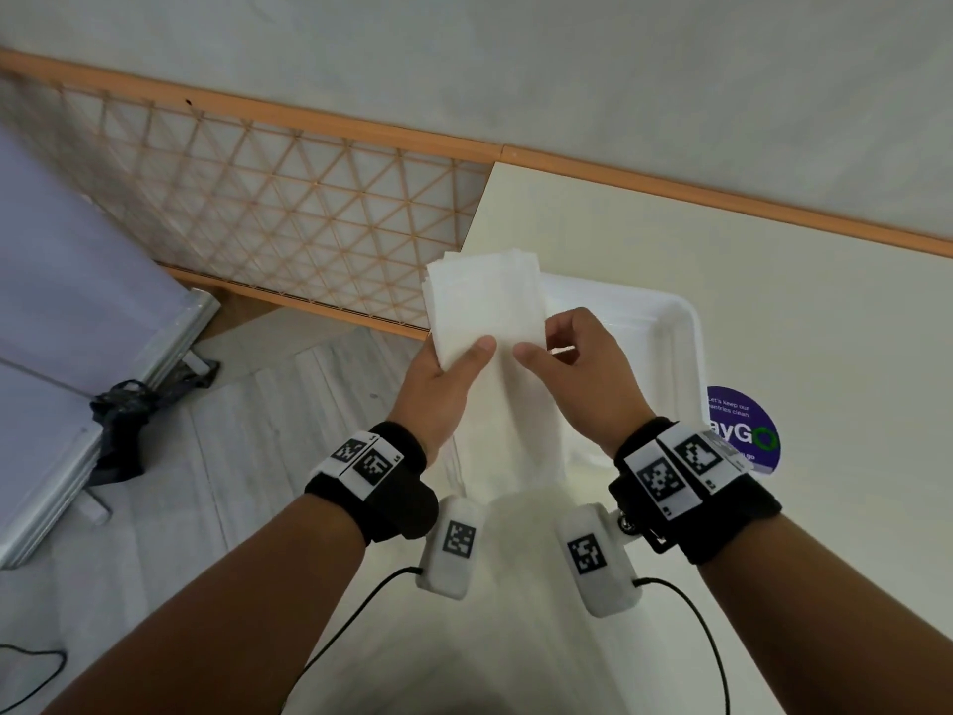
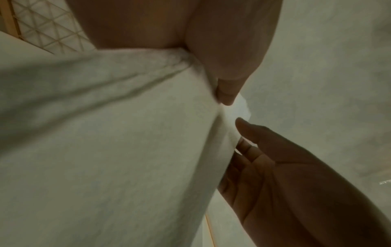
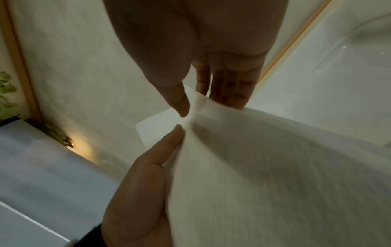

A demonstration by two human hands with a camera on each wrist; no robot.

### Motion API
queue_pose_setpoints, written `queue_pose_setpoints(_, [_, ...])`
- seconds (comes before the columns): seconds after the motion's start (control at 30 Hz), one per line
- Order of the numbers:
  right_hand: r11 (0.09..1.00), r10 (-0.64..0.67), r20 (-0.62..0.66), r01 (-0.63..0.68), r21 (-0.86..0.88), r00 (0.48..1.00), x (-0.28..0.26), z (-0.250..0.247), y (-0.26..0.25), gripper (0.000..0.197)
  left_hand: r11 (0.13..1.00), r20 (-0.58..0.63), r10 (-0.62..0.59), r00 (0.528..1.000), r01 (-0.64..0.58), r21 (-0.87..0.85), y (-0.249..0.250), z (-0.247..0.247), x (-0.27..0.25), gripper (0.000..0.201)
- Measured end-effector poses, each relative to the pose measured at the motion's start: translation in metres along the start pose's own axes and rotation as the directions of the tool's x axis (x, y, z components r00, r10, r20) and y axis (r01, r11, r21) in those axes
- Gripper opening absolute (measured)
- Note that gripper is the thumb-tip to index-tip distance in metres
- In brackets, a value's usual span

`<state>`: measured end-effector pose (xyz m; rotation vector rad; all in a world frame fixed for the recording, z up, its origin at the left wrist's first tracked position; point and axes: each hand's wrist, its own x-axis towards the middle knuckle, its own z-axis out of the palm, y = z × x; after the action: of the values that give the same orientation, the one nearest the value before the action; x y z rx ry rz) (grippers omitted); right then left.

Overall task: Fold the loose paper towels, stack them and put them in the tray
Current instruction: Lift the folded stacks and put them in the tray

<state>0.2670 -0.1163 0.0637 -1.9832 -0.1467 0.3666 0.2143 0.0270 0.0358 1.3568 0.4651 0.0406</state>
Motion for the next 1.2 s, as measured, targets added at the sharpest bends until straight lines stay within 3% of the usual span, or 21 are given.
queue_pose_setpoints(0.13, [0.999, -0.015, 0.145, 0.021, -0.037, 0.989, 0.004, -0.005, 0.0, 0.027, 0.993, 0.005, -0.063, 0.998, 0.063, -0.104, 0.005, 0.002, -0.002, 0.032])
queue_pose_setpoints(0.23, [0.997, -0.013, 0.228, 0.031, -0.072, 0.974, 0.004, -0.005, -0.001, 0.04, 0.987, 0.009, -0.092, 0.996, 0.092, -0.131, 0.006, 0.002, -0.001, 0.034])
queue_pose_setpoints(0.33, [0.999, -0.006, 0.269, 0.017, -0.038, 0.963, 0.004, -0.007, -0.002, 0.032, 0.985, 0.017, -0.104, 0.994, 0.105, -0.136, 0.005, 0.002, 0.001, 0.035])
queue_pose_setpoints(0.5, [0.999, 0.011, 0.145, -0.005, -0.042, 0.989, 0.017, -0.02, 0.001, 0.026, 0.99, 0.063, -0.085, 0.994, 0.091, -0.107, 0.003, 0.0, 0.006, 0.044])
queue_pose_setpoints(0.63, [0.99, 0.144, 0.097, -0.142, -0.026, 0.985, 0.038, -0.049, 0.013, 0.031, 0.997, 0.018, -0.071, 0.997, 0.072, -0.024, -0.002, -0.007, 0.012, 0.042])
queue_pose_setpoints(0.8, [0.925, 0.372, 0.016, -0.369, -0.089, 0.928, 0.069, -0.082, 0.05, 0.035, 0.998, -0.026, -0.069, 0.997, 0.069, 0.013, -0.003, -0.013, 0.022, 0.038])
queue_pose_setpoints(0.93, [0.844, 0.522, 0.009, -0.515, -0.147, 0.853, 0.08, -0.089, 0.077, 0.036, 0.997, -0.05, -0.066, 0.997, 0.068, 0.035, -0.003, -0.011, 0.028, 0.032])
queue_pose_setpoints(1.07, [0.782, 0.599, 0.05, -0.57, -0.253, 0.8, 0.085, -0.089, 0.097, 0.012, 0.996, -0.063, -0.071, 0.995, 0.074, 0.042, -0.004, -0.01, 0.03, 0.031])
queue_pose_setpoints(1.2, [0.761, 0.631, 0.058, -0.603, -0.24, 0.773, 0.087, -0.086, 0.098, 0.001, 0.995, -0.051, -0.068, 0.996, 0.071, 0.065, -0.005, -0.008, 0.032, 0.032])
